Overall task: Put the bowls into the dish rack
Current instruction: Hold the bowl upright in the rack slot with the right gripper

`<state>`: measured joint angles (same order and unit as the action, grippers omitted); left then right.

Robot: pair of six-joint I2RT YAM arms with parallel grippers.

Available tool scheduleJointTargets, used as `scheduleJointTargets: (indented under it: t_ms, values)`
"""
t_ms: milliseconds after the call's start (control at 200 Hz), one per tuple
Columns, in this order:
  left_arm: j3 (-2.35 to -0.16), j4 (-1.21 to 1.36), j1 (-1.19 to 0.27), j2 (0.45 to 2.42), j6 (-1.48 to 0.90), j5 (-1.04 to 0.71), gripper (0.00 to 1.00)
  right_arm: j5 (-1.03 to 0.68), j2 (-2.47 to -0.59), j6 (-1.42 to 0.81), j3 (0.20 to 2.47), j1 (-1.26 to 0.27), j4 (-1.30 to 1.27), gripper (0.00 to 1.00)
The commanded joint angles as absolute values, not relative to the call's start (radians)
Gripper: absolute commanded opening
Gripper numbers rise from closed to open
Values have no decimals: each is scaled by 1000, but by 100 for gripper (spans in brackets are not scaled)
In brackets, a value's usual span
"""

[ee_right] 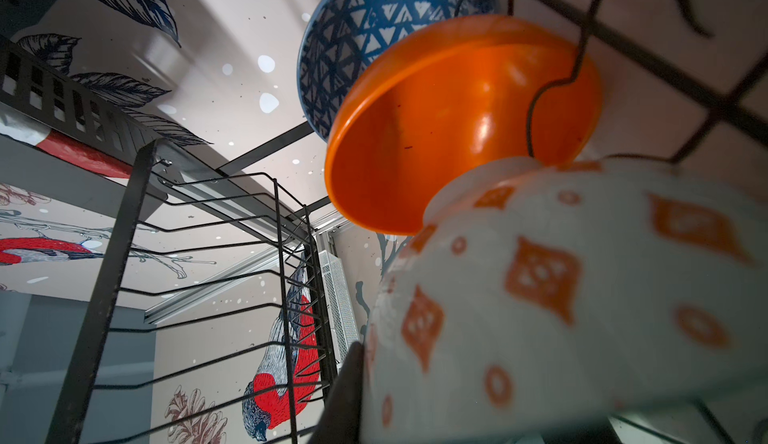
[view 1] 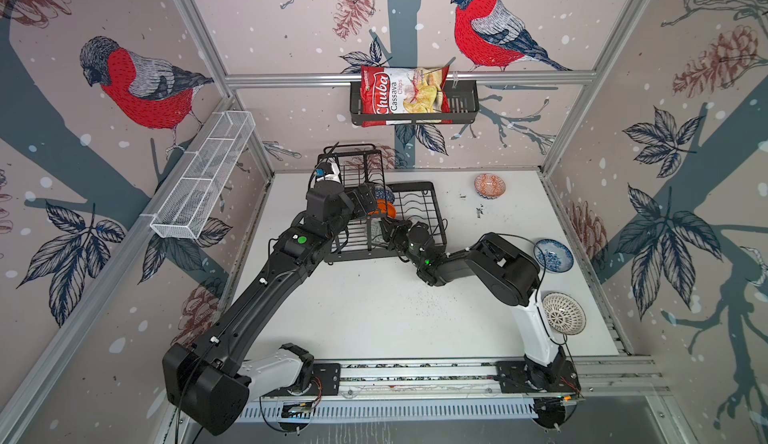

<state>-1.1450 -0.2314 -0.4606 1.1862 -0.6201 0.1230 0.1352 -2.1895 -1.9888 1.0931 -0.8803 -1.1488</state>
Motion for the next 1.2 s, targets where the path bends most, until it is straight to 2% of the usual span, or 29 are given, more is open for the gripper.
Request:
scheduleJointTargets:
  t_ms: [0, 1196]
  values:
    - [-1140, -295, -461, 1188, -631, 103, 98, 96, -2186, -1983, 1091, -882, -1102, 18]
    - [-1140, -334, -468, 1192, -638, 119, 98, 78, -2156, -1963, 1075, -875, -1076, 24]
